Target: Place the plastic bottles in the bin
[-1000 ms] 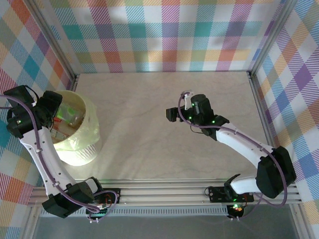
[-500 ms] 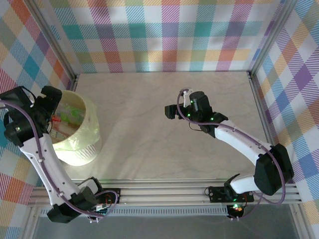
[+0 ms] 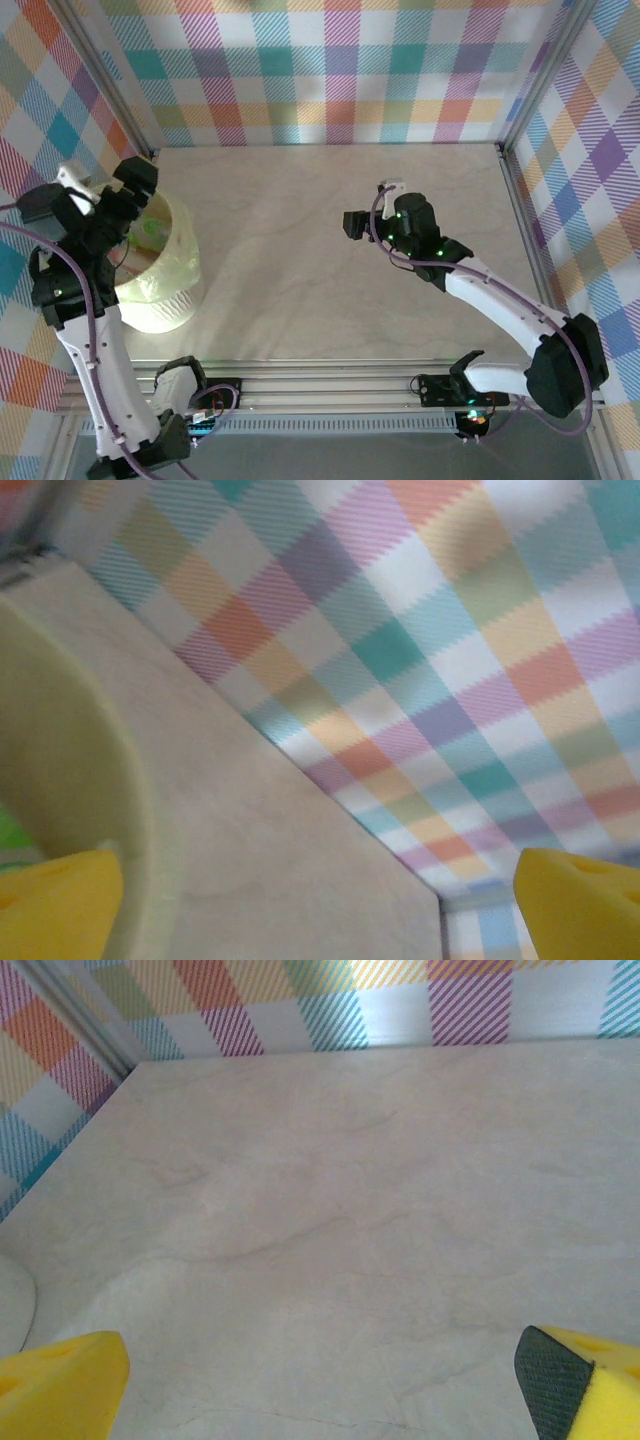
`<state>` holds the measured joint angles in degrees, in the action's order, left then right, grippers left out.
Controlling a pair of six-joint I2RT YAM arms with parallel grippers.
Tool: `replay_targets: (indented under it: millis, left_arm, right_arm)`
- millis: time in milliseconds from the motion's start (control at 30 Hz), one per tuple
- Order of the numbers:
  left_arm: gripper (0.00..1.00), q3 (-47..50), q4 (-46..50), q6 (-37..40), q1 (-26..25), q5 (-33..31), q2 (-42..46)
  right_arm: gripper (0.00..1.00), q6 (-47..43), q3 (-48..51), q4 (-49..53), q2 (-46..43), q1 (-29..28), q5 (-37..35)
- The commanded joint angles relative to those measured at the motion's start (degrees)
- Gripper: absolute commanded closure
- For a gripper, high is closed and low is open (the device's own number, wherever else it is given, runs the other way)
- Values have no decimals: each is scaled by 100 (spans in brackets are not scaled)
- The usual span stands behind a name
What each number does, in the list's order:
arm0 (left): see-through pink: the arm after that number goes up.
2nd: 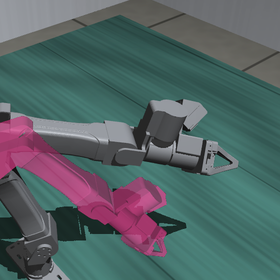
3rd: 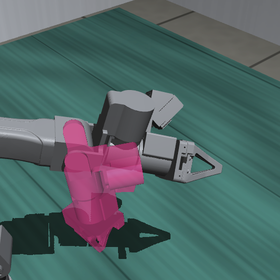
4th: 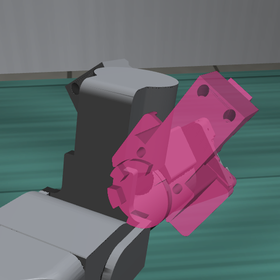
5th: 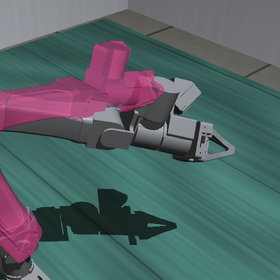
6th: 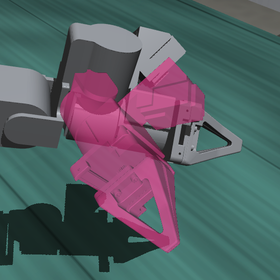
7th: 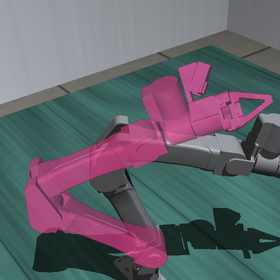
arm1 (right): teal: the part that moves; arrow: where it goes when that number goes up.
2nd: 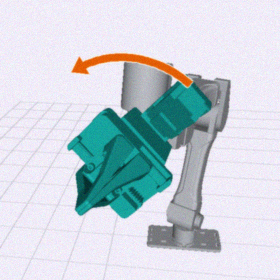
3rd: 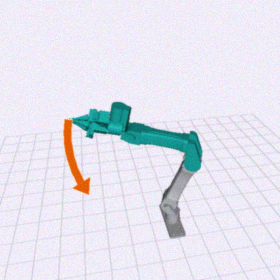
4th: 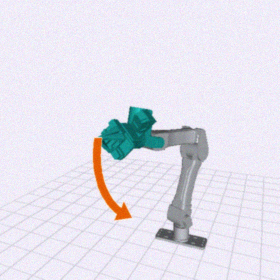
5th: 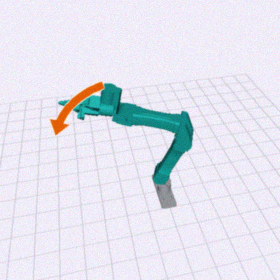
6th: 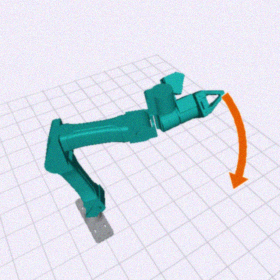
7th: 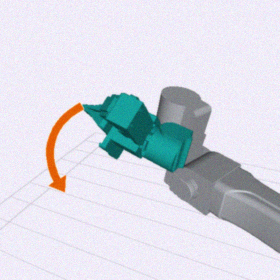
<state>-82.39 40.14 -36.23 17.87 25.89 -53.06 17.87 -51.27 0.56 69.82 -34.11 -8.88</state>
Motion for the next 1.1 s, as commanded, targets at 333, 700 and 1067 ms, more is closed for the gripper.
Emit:
replay_targets:
  millis: [333,700,1067]
  left_arm:
    - [0,877,-2015,1193,-3140,-1444,-1261]
    - [0,1783,-2915,2542,-4169,-3815,-2007]
    - [0,3051,-3774,3155,-3745,-4237,-1895]
  right_arm:
    - [0,-897,1075,-257,-1299,520,-1493]
    - [0,-770,1918,-488,-926,2246,-1641]
    - [0,-1408,2114,-1734,495,3279,549]
